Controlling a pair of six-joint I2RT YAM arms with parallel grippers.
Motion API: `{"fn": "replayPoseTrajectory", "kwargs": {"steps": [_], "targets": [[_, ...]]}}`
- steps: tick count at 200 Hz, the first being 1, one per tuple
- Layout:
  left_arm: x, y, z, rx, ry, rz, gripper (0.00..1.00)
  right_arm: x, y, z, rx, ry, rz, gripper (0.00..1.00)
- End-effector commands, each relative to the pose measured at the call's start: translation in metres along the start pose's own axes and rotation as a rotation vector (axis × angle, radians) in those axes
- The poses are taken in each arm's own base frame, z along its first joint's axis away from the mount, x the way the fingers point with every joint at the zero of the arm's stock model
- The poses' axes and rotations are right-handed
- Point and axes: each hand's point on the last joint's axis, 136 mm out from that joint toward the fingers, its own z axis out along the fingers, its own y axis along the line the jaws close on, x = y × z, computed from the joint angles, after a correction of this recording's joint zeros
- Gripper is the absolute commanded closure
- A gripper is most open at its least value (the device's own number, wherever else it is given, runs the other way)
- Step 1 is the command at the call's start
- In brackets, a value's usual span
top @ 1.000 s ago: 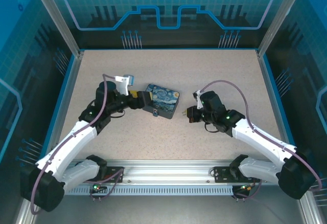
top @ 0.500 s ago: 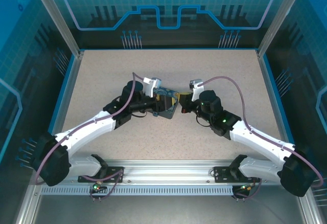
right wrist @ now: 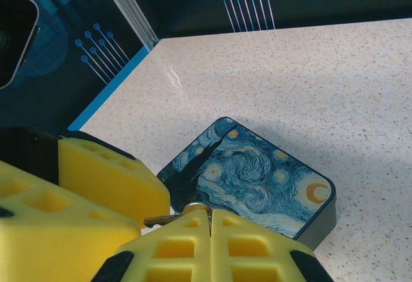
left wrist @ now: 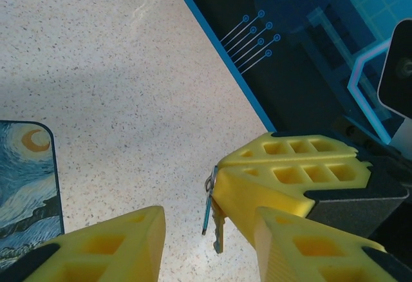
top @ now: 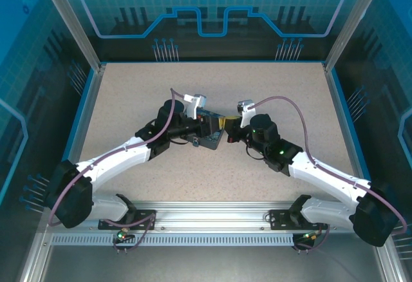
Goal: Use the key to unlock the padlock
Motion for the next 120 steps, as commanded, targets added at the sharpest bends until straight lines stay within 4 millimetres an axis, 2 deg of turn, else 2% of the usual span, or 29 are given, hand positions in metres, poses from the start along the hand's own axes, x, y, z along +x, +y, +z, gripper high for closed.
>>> {"fn": "replayPoseTrajectory", "kwargs": {"steps": [1, 88, 120], "targets": [[-0.0168, -0.0113, 0.0031, 0.024, -0.046, 0.016, 0.63, -0.0048, 0.0080, -0.0016, -0.023, -0.027, -0.013, 1.00], [-0.0171, -0.0124, 0.0039, 0.023, -0.039, 0.029, 0.80, -0.0029, 0.0102, -0.0001, -0.034, -0.017, -0.015, 1.00], [-0.0169, -0.0129, 0.0031, 0.022, -0.035, 0.040, 0.92, -0.0002, 0.0103, -0.0012, -0.039, -0.006, -0.021, 1.00]]}}
